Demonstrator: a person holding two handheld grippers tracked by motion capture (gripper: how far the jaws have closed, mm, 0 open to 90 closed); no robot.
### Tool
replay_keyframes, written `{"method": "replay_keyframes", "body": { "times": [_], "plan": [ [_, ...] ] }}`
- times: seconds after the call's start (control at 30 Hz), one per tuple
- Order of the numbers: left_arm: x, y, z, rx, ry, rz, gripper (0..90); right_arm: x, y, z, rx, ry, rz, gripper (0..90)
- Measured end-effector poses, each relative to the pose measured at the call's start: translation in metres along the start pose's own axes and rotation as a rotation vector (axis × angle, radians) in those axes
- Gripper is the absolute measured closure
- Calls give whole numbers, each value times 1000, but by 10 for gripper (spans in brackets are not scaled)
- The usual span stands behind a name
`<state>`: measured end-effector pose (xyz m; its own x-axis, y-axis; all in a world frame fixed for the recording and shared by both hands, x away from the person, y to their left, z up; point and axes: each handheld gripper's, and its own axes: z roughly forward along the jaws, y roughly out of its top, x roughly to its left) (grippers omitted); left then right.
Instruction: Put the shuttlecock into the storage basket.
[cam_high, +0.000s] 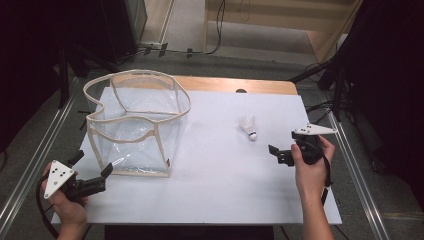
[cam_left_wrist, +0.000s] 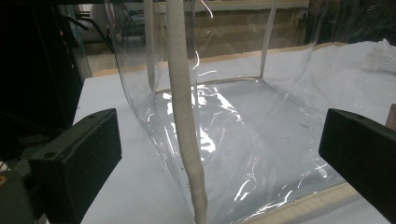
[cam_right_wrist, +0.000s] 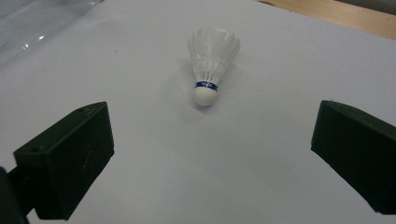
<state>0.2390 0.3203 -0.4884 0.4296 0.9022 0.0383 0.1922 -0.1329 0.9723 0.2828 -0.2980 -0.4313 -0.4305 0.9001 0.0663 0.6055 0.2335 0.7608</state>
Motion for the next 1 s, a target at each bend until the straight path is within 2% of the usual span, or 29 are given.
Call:
{"method": "replay_keyframes", "body": {
  "times": [0.1, 0.13, 0.27, 0.37, 0.6, 0.87, 1.0],
  "plan": [
    [0, 0, 0, 0, -1, 0, 0, 0, 6, 3, 13, -1, -6, 0],
    [0, 0, 0, -1, -2, 1, 0, 0, 12, 8, 37, -8, -17, 0],
    [0, 0, 0, 0, -3, 1, 0, 1, 18, 15, 61, -2, -24, 0],
    [-1, 0, 0, -1, -6, 0, 0, 2, 25, 25, 101, 1, -26, 0],
    [0, 0, 0, 0, -7, -3, 0, 1, 34, 38, 140, 17, -25, 0],
    [0, 0, -1, -2, -11, -2, 0, 2, 42, 60, 224, 19, -28, 0],
    [0, 0, -1, -3, -11, -4, 0, 4, 46, 66, 243, 20, -34, 0]
  ]
}}
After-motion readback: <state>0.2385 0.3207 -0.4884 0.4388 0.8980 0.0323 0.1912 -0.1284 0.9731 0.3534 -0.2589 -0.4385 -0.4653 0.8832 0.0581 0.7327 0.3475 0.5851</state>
